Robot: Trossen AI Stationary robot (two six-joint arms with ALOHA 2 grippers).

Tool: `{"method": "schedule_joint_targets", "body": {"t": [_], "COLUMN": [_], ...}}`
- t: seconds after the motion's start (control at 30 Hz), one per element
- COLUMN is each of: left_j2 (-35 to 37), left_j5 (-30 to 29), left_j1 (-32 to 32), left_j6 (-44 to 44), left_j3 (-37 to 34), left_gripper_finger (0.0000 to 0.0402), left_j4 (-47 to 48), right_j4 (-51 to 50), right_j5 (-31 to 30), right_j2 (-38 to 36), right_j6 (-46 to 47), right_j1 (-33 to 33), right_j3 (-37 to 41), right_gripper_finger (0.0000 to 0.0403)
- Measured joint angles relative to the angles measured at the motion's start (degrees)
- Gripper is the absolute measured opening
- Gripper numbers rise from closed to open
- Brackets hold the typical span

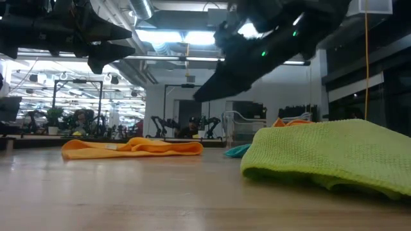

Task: Fold microfiber towels
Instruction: Fold the left yellow microfiber cloth

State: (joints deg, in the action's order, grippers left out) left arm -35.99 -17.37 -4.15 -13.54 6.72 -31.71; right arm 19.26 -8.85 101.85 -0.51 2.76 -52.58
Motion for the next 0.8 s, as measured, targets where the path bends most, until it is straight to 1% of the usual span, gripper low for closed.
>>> {"method": "schedule_joint_targets", "body": {"t": [0.03, 0.1, 0.17, 0.23, 0.3, 0.43, 0.57, 0.67, 0.8], "left_j2": [0.0, 0.0, 0.0, 0.0, 0.0, 0.0, 0.0, 0.0, 0.0], "left_j5": [0.0, 0.0, -0.2, -0.5, -0.6, -0.6, -0.6, -0.6, -0.6], "left_j1": [0.0, 0.0, 0.0, 0.0, 0.0, 0.0, 0.0, 0.0, 0.0], "left_j6": [0.0, 0.1, 0.1, 0.1, 0.1, 0.0, 0.0, 0.0, 0.0], "left_j3": [0.0, 0.0, 0.0, 0.0, 0.0, 0.0, 0.0, 0.0, 0.0], "left_gripper_finger": [0.0231, 0.0231, 0.0231, 0.0231, 0.0231, 0.0231, 0.0231, 0.0231, 0.0231], "left_j4": [0.0, 0.0, 0.0, 0.0, 0.0, 0.0, 0.0, 0.2, 0.2], "right_j4": [1.1, 1.4, 1.4, 1.3, -1.1, -11.0, -16.6, -18.3, -18.5], "right_j5": [0.3, 3.0, 5.8, 7.3, 7.5, 7.4, 7.0, 7.0, 7.0], "right_j2": [1.4, 4.4, 7.8, 11.3, 14.3, 19.5, 23.8, 26.4, 27.8], "right_j6": [0.0, -0.1, -0.1, -0.7, -1.9, -2.9, -4.0, -5.8, -7.8], "right_j1": [0.0, -0.1, -0.2, -0.5, -0.8, -1.9, -2.7, -2.8, -2.8], "right_j3": [-0.3, -2.2, -5.2, -9.2, -13.5, -22.3, -29.5, -32.9, -34.1], "right_gripper_finger": [0.0197, 0.0197, 0.0197, 0.0197, 0.0197, 0.0197, 0.0197, 0.0197, 0.0197]}}
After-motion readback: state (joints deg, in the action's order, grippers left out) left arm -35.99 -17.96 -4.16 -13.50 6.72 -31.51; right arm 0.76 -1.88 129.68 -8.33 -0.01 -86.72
